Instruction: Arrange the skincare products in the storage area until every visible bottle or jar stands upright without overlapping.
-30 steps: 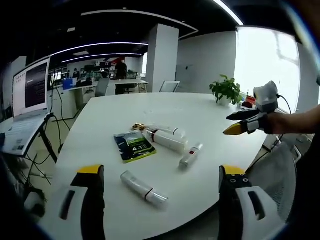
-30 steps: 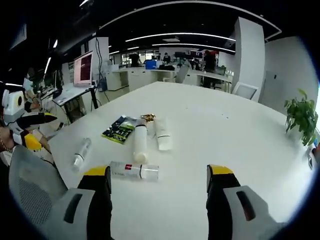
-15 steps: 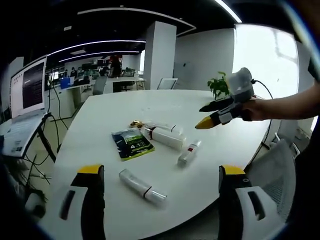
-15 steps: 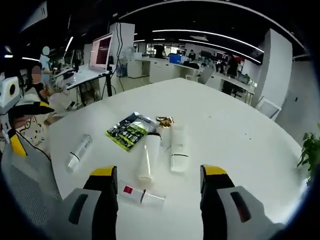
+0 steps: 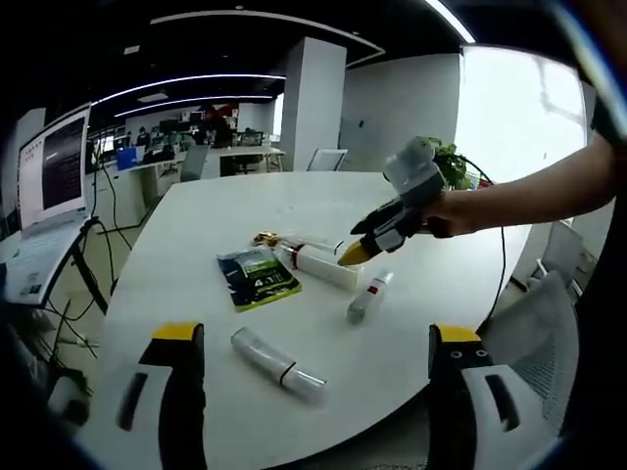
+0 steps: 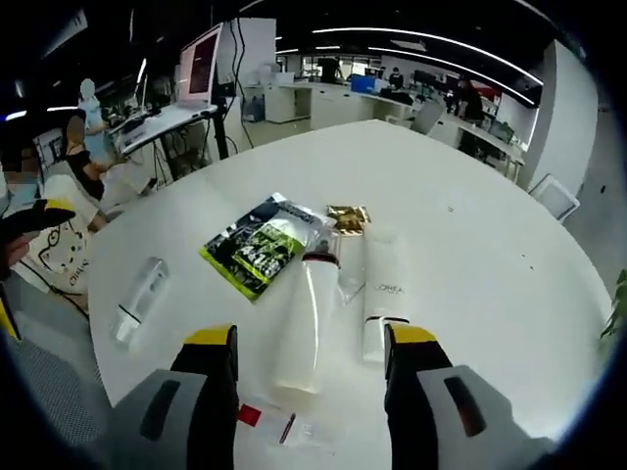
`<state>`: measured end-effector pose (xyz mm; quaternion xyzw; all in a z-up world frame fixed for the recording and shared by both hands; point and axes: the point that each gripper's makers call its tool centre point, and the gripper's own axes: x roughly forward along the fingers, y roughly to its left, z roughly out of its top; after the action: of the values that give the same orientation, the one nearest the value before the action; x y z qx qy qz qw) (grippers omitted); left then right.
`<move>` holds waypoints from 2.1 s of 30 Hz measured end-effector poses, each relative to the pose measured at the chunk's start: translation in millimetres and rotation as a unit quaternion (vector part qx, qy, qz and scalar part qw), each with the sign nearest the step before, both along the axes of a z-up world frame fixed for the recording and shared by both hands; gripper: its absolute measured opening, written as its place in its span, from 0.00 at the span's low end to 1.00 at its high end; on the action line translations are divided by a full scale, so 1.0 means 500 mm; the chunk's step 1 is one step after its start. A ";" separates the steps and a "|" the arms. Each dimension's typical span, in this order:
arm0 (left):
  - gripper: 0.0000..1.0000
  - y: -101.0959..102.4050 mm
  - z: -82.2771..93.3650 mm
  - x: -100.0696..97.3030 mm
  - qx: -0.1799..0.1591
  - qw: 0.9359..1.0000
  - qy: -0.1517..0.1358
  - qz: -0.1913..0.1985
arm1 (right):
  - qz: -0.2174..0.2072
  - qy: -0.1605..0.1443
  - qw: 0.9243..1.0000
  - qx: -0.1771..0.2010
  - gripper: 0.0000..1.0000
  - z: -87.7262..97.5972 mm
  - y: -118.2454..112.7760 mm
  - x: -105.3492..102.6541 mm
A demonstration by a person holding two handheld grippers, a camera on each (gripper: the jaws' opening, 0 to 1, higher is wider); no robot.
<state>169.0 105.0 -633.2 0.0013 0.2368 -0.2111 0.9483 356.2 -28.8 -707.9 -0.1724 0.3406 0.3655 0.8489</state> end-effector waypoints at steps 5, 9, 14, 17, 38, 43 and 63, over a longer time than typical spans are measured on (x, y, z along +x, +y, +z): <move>0.87 0.003 -0.003 0.000 0.002 1.000 0.003 0.003 | -0.006 0.020 1.000 -0.005 0.56 -0.026 0.018 0.018; 0.87 0.007 -0.005 0.001 0.003 1.000 0.005 0.007 | -0.008 0.026 0.999 -0.020 0.52 -0.049 0.034 0.045; 0.87 0.009 -0.008 0.002 0.002 1.000 0.010 0.010 | -0.011 0.039 0.999 -0.024 0.48 -0.056 0.052 0.046; 0.87 0.012 -0.009 0.003 0.002 1.000 0.012 0.014 | -0.013 0.048 0.998 -0.025 0.46 -0.072 0.070 0.055; 0.87 0.016 -0.016 0.003 0.004 0.999 0.024 0.023 | -0.027 0.018 0.998 -0.049 0.33 -0.108 0.086 0.077; 0.87 0.015 -0.016 0.003 0.005 0.999 0.024 0.022 | -0.036 0.020 0.999 -0.032 0.31 -0.110 0.086 0.092; 0.86 0.012 -0.013 0.002 0.002 1.000 0.018 0.018 | -0.039 0.010 0.997 0.063 0.29 -0.023 0.066 0.051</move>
<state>170.3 111.1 -639.5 -0.0045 0.2548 -0.1937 0.9474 381.5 4.4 -719.2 -0.1014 0.3317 0.3551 0.8681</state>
